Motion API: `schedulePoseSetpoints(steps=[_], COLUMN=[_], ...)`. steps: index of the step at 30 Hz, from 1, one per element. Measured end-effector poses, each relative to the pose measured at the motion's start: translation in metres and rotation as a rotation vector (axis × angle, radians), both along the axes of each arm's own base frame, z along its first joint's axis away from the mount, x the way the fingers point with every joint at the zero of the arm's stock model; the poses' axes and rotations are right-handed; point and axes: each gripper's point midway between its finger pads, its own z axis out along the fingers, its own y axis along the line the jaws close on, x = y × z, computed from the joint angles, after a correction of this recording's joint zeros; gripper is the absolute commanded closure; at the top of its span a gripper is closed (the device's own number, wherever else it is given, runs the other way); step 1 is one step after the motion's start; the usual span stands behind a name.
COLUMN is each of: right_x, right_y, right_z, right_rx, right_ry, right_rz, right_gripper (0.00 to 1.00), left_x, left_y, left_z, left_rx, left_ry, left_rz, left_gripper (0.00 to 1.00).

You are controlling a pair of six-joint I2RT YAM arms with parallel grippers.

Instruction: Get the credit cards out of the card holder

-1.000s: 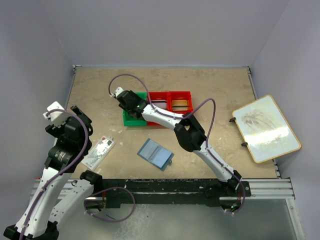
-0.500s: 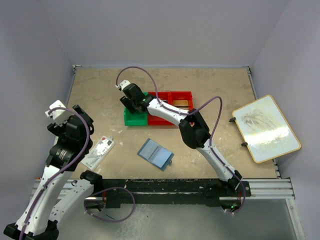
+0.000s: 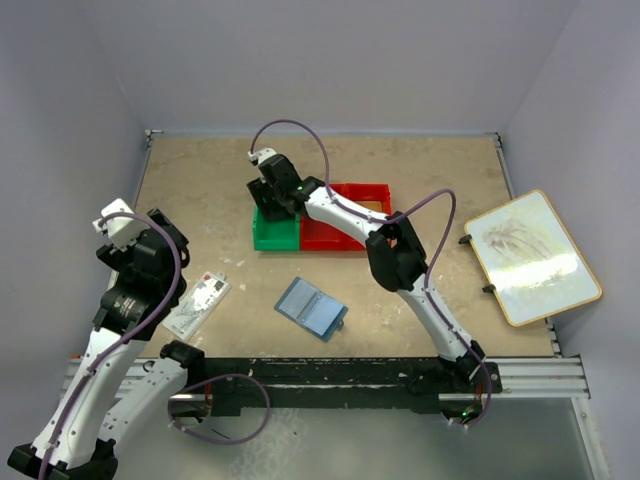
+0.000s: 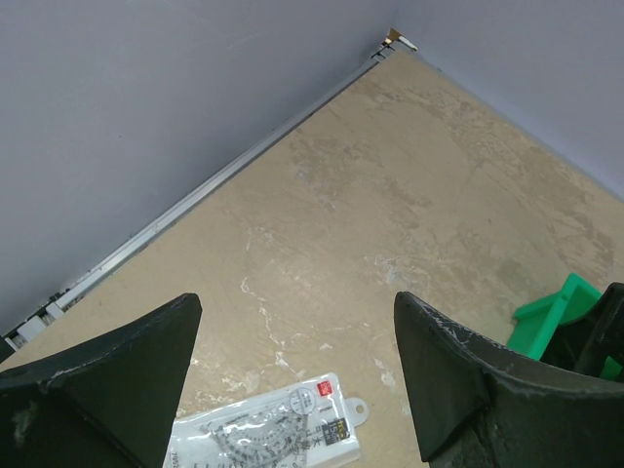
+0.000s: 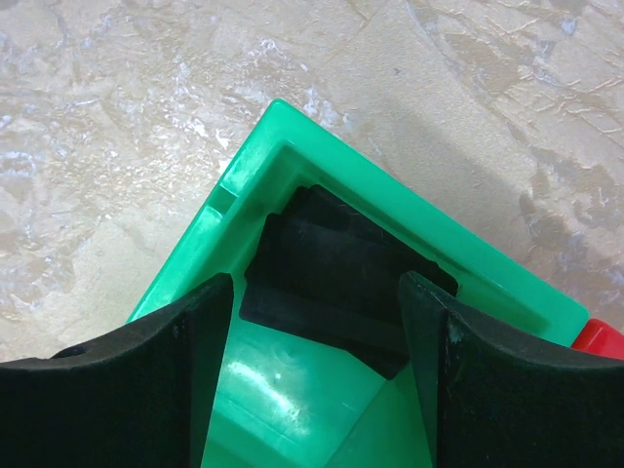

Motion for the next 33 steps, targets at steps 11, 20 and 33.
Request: schedulePoseSetpoints(steps=[11, 20, 33], right_x=[-0.009, -0.037, -0.058], right_y=[0.001, -0.012, 0.012], right_z=[0.003, 0.008, -0.022], right_rx=[0.059, 0.038, 0.026], right_ry=[0.062, 0.099, 0.143], right_rz=[0.006, 0.024, 0.056], right_gripper=[0.73, 0.92, 0.94], left_x=[0.001, 0.002, 0.002], left_y=[-0.001, -0.003, -0.003], left_z=[-0.004, -0.004, -0.005], left_rx=[0.002, -0.001, 0.002], left_ry=[0.013, 0.015, 0.019], left_rz=[-0.008, -0.016, -0.021], left_gripper=[0.22, 0.22, 0.22])
